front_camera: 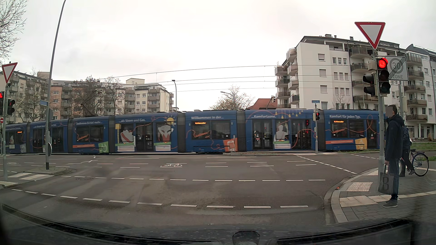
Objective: Follow the waypoints while adhering to traffic rules and regulations
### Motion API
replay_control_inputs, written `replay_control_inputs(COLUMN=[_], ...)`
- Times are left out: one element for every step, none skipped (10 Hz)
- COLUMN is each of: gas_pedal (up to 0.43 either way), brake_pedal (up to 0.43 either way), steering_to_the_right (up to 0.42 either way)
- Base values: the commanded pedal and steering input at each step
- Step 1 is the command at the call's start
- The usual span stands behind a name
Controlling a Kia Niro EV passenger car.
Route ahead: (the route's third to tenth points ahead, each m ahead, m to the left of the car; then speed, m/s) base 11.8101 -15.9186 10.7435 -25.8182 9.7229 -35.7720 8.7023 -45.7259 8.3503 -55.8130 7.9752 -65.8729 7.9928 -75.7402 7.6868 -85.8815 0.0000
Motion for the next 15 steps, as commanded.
replay_control_inputs(gas_pedal=[0.0, 0.0, 0.0, 0.0, 0.0, 0.0, 0.0, 0.0, 0.0, 0.0, 0.0, 0.0, 0.0, 0.0, 0.0], brake_pedal=[0.262, 0.256, 0.256, 0.256, 0.256, 0.256, 0.262, 0.262, 0.262, 0.262, 0.262, 0.262, 0.256, 0.262, 0.262], steering_to_the_right=[-0.092, -0.092, -0.092, -0.092, -0.092, -0.092, -0.092, -0.092, -0.092, -0.092, -0.092, -0.092, -0.092, -0.092, -0.092])
